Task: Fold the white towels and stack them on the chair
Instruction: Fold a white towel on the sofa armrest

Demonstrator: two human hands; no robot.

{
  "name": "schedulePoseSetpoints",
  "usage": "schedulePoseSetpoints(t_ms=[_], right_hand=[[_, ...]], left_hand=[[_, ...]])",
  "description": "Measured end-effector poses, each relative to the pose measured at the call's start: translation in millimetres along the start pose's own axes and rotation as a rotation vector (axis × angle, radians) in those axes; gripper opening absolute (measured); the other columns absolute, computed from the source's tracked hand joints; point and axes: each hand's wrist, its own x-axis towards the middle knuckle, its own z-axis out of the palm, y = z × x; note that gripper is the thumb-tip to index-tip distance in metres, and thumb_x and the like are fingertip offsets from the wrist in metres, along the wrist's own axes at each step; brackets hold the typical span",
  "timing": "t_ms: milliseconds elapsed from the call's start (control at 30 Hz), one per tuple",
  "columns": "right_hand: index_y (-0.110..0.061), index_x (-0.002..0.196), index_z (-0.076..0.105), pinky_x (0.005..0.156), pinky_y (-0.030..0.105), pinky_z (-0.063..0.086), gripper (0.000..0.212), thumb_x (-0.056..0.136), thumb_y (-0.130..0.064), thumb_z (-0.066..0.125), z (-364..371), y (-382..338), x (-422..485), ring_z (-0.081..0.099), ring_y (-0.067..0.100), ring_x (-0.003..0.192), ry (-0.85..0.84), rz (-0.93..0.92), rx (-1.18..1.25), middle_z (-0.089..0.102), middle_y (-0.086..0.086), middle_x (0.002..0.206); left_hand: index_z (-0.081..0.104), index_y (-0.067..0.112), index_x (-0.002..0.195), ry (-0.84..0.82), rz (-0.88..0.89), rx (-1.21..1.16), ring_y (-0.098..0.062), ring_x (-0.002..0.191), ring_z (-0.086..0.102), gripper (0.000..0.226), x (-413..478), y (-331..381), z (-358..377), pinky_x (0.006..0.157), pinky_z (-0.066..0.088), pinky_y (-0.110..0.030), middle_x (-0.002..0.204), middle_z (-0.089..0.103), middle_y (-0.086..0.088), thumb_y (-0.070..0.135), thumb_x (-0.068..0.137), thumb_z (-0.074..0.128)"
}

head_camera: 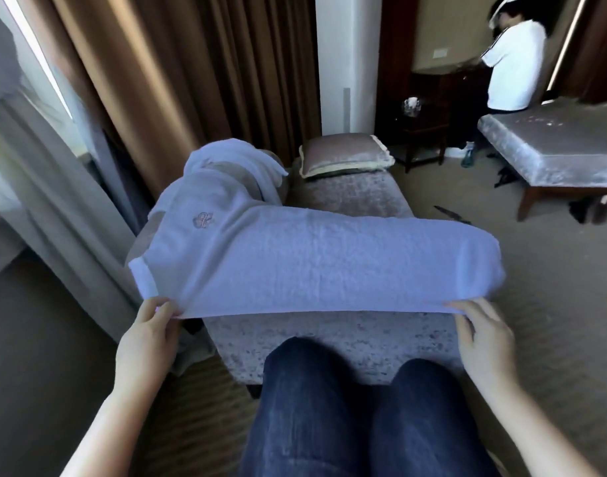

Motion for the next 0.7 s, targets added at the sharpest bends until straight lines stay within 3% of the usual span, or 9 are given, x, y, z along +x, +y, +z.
schedulePoseSetpoints(t_ms=[167,233,300,400,467,533,600,700], right_hand=[[-0.004,0.095,0.072,0.082,0.025,0.04,0.037,0.088,-0.021,0.04,2,1,-23,0.055,0.022,0.092,-0.017,0.042,0.003,0.066,0.007,0.097],[-0.005,0.096,0.072,0.084,0.03,0.043,0.033,0.089,-0.019,0.042,7,5,-23,0.057,0.025,0.091,-0.035,0.051,-0.011,0.065,0.004,0.096],[-0.008,0.096,0.072,0.085,0.035,0.045,0.023,0.09,-0.01,0.051,11,7,-24,0.059,0.029,0.091,-0.055,0.077,-0.008,0.063,0.0,0.095],[-0.01,0.097,0.073,0.087,0.035,0.047,0.02,0.089,0.003,0.06,12,7,-30,0.062,0.029,0.095,-0.077,0.111,0.023,0.063,-0.004,0.1],[-0.011,0.097,0.074,0.088,0.03,0.048,0.018,0.092,-0.009,0.057,10,5,-29,0.063,0.025,0.097,-0.08,0.099,0.045,0.064,-0.007,0.103],[-0.014,0.096,0.075,0.087,0.019,0.047,0.025,0.091,-0.022,0.052,6,3,-25,0.063,0.016,0.096,-0.101,0.094,0.057,0.062,-0.012,0.106],[-0.015,0.095,0.075,0.082,0.007,0.042,0.021,0.088,-0.016,0.056,0,7,-23,0.061,0.005,0.091,-0.105,0.1,0.055,0.062,-0.013,0.109],[-0.008,0.096,0.073,0.079,0.013,0.046,0.023,0.087,0.004,0.057,-10,24,-18,0.06,0.003,0.092,-0.03,0.136,0.087,0.062,-0.005,0.112]], left_hand=[[0.068,0.007,0.091,-0.052,-0.038,0.033,-0.035,0.061,0.059,0.02,-5,18,28,0.042,0.038,-0.028,0.106,0.06,-0.01,-0.006,0.076,0.071],[0.067,0.005,0.098,-0.045,0.014,0.031,-0.037,0.075,0.062,0.027,-6,28,42,0.045,0.034,-0.024,0.113,0.057,-0.014,-0.005,0.074,0.075],[0.063,0.005,0.108,-0.038,0.05,0.036,-0.042,0.091,0.058,0.04,-9,40,53,0.046,0.039,-0.029,0.124,0.051,-0.018,-0.006,0.071,0.075],[0.057,0.007,0.116,-0.05,0.028,0.032,-0.039,0.083,0.056,0.052,-14,65,70,0.04,0.037,-0.03,0.128,0.045,-0.018,-0.006,0.069,0.074],[0.052,0.009,0.119,-0.072,0.083,0.006,-0.035,0.075,0.057,0.059,-18,88,82,0.04,0.038,-0.029,0.122,0.047,-0.017,-0.004,0.067,0.077],[0.052,0.009,0.12,-0.077,0.227,0.0,-0.033,0.079,0.057,0.061,-22,114,99,0.052,0.048,-0.038,0.12,0.05,-0.016,0.0,0.066,0.079],[0.054,0.01,0.12,-0.068,0.374,0.014,-0.035,0.094,0.055,0.064,-22,141,116,0.074,0.047,-0.045,0.124,0.051,-0.014,0.004,0.063,0.081],[0.05,0.013,0.128,-0.077,0.524,0.034,-0.038,0.124,0.044,0.076,-19,179,138,0.101,0.036,-0.054,0.137,0.045,-0.016,0.007,0.059,0.083]])
